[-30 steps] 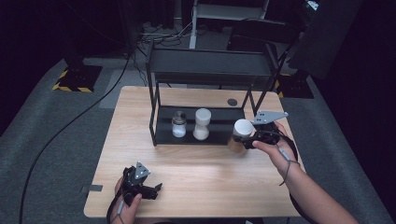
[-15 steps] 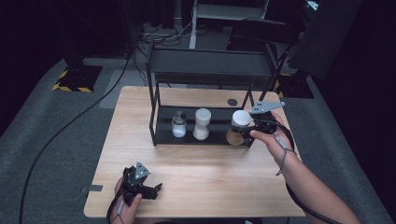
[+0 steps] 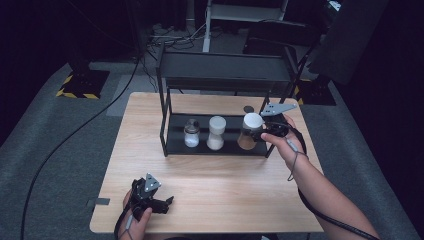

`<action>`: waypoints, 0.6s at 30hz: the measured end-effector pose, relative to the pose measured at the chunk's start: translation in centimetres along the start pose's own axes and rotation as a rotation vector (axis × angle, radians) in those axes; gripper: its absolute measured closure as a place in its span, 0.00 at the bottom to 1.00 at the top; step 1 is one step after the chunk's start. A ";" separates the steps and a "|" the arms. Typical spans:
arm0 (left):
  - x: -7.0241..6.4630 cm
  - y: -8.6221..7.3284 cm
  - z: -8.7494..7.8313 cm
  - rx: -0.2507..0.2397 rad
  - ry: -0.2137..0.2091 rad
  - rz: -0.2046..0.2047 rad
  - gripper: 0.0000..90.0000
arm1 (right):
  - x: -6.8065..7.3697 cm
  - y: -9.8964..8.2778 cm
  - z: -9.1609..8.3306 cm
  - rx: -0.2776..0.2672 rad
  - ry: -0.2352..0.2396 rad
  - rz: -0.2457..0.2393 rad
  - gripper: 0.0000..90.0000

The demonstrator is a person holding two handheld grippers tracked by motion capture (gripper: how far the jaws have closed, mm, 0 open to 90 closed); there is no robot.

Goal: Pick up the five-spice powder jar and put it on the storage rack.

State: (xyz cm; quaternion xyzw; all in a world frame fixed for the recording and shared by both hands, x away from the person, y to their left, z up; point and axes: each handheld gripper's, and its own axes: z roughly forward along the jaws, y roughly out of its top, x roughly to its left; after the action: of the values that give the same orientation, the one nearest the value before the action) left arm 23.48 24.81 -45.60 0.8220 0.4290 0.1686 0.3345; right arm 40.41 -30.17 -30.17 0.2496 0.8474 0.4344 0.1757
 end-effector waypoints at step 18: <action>0.0 0.0 0.0 0.001 0.000 0.000 0.00 | -0.4 -0.1 3.7 0.012 -0.001 0.014 0.38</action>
State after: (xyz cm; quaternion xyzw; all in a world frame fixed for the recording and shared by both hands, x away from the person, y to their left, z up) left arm 23.48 24.80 -45.58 0.8220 0.4293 0.1685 0.3342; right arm 42.64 -28.05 -32.31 0.2567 0.8482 0.4302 0.1718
